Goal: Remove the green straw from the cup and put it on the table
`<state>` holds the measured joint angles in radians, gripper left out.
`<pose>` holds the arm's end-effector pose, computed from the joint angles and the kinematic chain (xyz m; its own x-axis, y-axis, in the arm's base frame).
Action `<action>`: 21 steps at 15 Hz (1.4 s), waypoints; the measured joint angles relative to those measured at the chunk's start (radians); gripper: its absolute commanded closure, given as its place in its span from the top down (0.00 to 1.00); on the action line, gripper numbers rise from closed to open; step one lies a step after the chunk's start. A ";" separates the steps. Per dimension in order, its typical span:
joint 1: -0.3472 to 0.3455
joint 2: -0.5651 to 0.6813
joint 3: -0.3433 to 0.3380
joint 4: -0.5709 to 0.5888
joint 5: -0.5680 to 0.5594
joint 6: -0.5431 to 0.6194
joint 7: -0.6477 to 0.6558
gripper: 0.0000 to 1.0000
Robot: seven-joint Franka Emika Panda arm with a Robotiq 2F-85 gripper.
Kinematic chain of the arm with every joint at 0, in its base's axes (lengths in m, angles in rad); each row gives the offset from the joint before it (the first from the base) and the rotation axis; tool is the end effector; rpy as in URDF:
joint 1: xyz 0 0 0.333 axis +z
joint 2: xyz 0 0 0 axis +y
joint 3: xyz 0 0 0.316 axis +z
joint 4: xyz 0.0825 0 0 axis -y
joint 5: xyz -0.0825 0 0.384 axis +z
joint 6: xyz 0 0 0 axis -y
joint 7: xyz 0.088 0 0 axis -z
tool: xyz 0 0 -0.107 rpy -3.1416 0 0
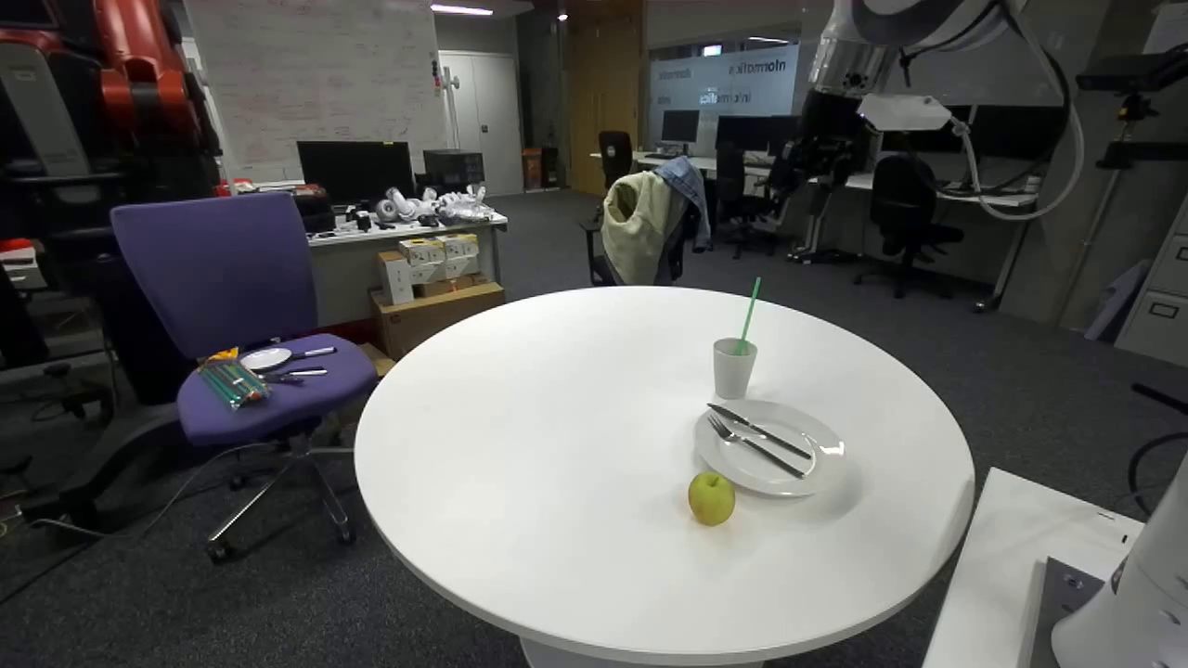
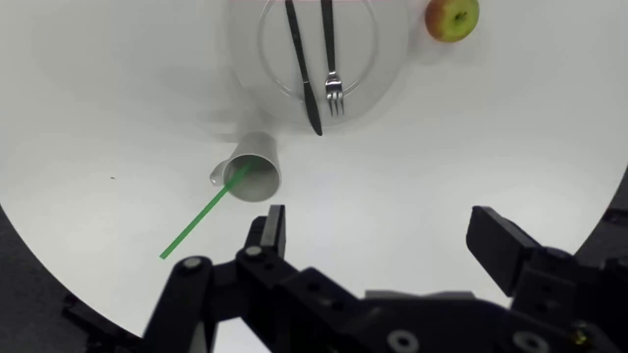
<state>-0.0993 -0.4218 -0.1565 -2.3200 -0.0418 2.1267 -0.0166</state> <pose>0.4305 -0.1208 0.5229 0.9519 -0.2101 0.2230 -0.2108 -0.9773 -0.0206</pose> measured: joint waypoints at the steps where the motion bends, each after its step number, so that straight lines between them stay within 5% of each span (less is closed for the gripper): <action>1: -0.014 0.045 0.007 0.021 -0.006 0.029 0.049 1.00; 5: -0.036 0.171 0.019 0.082 -0.022 0.095 0.155 1.00; 14: -0.039 0.176 0.019 0.091 -0.023 0.103 0.164 1.00; 21: -0.082 0.324 0.020 0.111 -0.079 0.416 0.480 1.00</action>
<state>-0.1810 -0.0979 -0.1364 -2.2090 -0.1203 2.5424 0.4632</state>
